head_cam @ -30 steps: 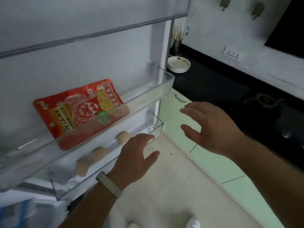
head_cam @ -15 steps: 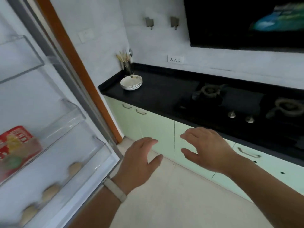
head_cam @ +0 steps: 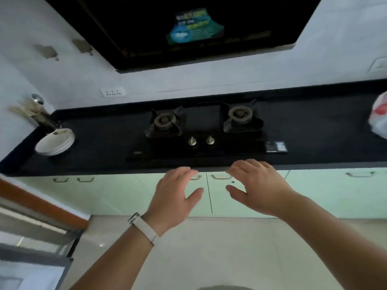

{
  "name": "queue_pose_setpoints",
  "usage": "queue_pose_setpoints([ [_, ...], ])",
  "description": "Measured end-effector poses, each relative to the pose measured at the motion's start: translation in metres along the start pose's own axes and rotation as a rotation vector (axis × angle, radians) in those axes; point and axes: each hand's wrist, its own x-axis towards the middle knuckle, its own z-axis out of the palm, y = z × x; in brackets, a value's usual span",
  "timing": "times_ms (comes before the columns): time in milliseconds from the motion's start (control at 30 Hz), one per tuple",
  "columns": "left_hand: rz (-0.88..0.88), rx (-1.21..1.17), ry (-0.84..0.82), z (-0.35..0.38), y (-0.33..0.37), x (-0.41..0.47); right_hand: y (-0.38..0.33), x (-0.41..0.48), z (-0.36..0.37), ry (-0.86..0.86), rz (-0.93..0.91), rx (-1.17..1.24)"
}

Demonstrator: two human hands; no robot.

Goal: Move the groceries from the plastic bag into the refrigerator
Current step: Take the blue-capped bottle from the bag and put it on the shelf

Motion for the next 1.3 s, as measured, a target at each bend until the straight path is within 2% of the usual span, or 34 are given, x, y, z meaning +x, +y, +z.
queue_pose_setpoints([
  [533, 0.480, -0.043, -0.277, 0.095, 0.110, 0.181, 0.145, -0.044, -0.021, -0.015, 0.558, -0.018],
  [733, 0.630, -0.105, -0.279, 0.121, 0.154, 0.264, 0.198, -0.034, -0.046, 0.033, 0.738, -0.032],
  [900, 0.740, -0.148, -0.355, 0.147, 0.183, 0.317, 0.229, -0.030, -0.052, 0.054, 0.881, -0.034],
  [1300, 0.918, -0.185, -0.509, 0.211, 0.290, 0.370, 0.300, -0.081, -0.061, 0.122, 1.156, 0.008],
])
